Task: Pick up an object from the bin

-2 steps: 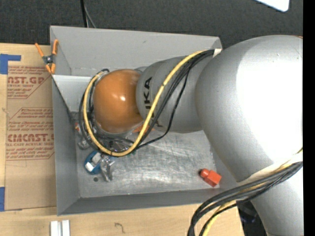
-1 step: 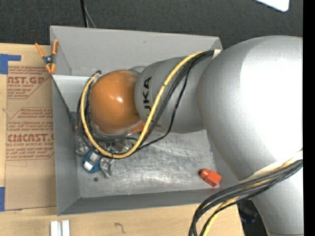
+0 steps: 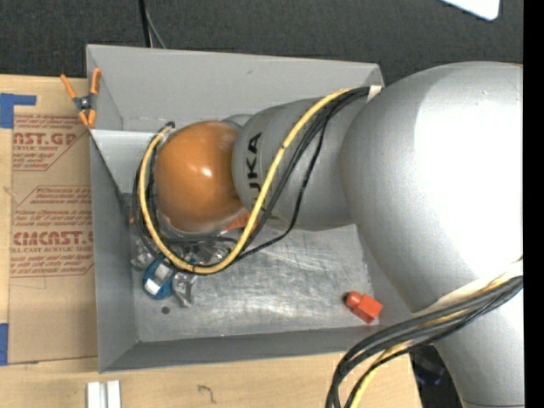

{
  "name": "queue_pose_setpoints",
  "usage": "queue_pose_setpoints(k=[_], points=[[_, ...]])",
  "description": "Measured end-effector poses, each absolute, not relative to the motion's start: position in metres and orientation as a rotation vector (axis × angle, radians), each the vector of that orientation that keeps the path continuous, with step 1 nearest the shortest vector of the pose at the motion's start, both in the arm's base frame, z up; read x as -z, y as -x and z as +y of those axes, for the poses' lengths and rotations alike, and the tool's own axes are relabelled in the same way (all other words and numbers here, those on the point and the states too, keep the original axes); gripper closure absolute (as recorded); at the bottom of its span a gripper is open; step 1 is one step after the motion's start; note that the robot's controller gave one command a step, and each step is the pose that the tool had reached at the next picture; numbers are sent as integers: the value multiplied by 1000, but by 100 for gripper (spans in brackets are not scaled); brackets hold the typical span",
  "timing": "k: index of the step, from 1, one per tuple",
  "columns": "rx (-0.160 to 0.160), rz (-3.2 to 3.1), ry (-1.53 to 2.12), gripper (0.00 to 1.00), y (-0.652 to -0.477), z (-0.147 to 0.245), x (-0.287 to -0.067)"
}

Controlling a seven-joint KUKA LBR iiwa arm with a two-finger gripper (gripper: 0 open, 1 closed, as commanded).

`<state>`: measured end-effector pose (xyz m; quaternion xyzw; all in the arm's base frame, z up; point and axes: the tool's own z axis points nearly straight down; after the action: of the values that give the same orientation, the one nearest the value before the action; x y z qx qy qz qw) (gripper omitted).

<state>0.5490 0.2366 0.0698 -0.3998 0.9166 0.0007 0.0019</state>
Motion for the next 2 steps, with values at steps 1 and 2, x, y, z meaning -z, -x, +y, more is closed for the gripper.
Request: queue_pose_setpoints(k=[1, 2], points=[[-2, 2876, 1254, 100, -549, 237, -70], [-3, 2878, 1254, 100, -548, 237, -72]])
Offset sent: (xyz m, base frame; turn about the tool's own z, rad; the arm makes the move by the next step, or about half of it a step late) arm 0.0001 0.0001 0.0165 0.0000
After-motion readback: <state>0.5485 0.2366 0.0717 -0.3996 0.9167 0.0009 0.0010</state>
